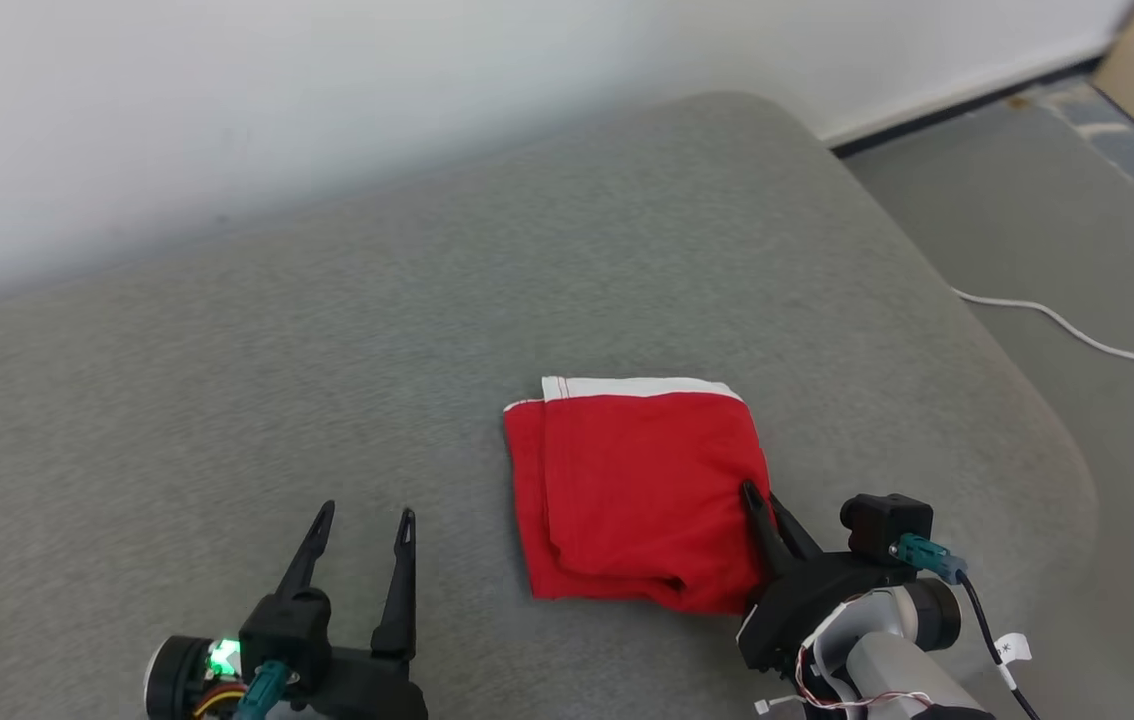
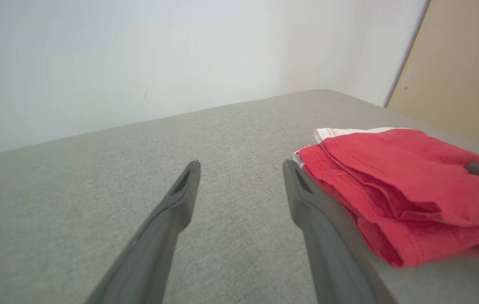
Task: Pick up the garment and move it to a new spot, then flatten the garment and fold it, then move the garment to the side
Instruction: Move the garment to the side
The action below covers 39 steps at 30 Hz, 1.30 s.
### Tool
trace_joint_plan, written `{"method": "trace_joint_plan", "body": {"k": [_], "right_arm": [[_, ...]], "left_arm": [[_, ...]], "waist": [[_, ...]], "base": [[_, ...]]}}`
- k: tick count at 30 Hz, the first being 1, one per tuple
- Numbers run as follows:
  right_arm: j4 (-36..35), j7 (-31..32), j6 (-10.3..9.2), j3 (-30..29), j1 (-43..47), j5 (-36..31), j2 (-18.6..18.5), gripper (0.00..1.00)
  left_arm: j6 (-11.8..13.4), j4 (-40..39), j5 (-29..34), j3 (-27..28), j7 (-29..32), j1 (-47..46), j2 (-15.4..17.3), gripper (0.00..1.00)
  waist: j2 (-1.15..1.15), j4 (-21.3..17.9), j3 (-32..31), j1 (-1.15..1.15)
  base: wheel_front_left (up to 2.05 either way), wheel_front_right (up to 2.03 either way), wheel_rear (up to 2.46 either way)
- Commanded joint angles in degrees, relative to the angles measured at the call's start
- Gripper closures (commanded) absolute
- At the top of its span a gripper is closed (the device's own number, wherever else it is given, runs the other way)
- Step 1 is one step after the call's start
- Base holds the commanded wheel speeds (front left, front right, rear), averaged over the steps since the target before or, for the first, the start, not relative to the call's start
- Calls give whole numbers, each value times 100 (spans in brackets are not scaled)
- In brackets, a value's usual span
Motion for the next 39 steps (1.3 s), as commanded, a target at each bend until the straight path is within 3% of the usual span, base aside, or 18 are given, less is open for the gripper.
{"method": "trace_joint_plan", "body": {"k": [1,9,14,23,31,37,38,39], "right_arm": [[-35,-26,-13,-22,-49,-71,21,100],[36,-26,-13,353,-262,-276,25,100],[200,-25,-13,522,-757,-448,-224,100],[1025,-18,-13,186,-2067,-903,-1135,100],[1801,-17,-13,-718,-2731,-1518,-2127,100],[2105,-17,-13,-1557,-2750,-2143,-2841,100],[2142,-16,-13,-1712,-2721,-2248,-2919,86],[2171,-16,-13,-1903,-2685,-2333,-3007,51]], "left_arm": [[-20,49,65,-11,-17,-84,25,0],[-10,51,136,106,-17,-31,25,0],[-75,12,265,173,-17,-108,72,0],[-98,-108,500,163,-17,-531,200,0],[-53,-274,563,47,-14,-710,243,0],[20,-310,530,81,-10,-685,340,0],[26,-306,518,91,-6,-674,353,0],[41,-294,507,105,3,-667,363,0]], "waist": [[0,-614,266,0],[0,-583,450,0],[0,-115,779,0],[0,835,1656,0],[0,1414,1987,0],[0,1612,2034,0],[0,1625,2032,0],[0,1636,2025,0]], "base": [[0,0,0],[0,0,0],[0,0,0],[0,0,0],[0,0,0],[0,0,0],[0,0,0],[0,0,0]]}}
